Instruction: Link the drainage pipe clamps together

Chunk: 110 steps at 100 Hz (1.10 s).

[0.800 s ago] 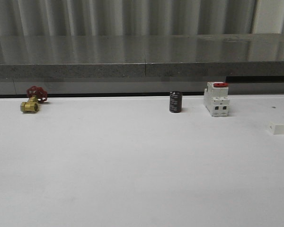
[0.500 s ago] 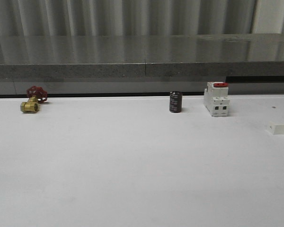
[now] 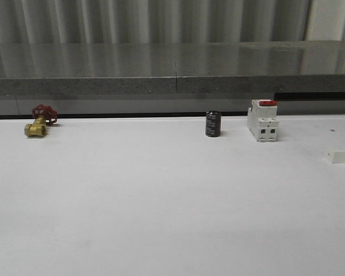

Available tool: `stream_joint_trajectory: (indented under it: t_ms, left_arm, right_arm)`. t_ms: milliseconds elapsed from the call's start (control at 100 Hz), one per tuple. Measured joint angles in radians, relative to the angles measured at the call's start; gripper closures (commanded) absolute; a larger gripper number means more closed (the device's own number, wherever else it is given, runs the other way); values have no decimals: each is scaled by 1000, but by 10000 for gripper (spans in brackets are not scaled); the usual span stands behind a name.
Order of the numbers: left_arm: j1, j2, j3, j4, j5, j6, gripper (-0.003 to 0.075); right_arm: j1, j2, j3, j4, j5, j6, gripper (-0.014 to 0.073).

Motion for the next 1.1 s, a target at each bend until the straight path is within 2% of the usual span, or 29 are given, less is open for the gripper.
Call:
stream_joint_trajectory:
  t_ms: [120,270,450,610,700,850,920,980,1100]
  left_arm:
    - [0,0,-31,0,84,0,741]
    - [0,32,-184,2,163,0,741]
    - [0,205,-361,2,400,0,741]
    - [0,378,-416,2,461,0,731]
    - [0,482,-449,-3,489,0,638]
    - [2,654,-522,-18,504,-2,348]
    - [8,732,-559,-18,505,-26,248]
    - [26,801,-590,-18,510,-45,215]
    - [92,929,-654,-16,526,-65,230]
  right_arm:
    - [0,0,0,0,0,2,661]
    - [0,0,0,0,0,2,661]
    - [0,0,0,0,0,2,661]
    - [0,0,0,0,0,2,661]
    - [0,0,0,0,0,2,661]
    - [0,0,0,0,0,2,661]
    - [0,0,0,0,0,2,661]
    - [0,0,0,0,0,2,661]
    - [0,0,0,0,0,2,661]
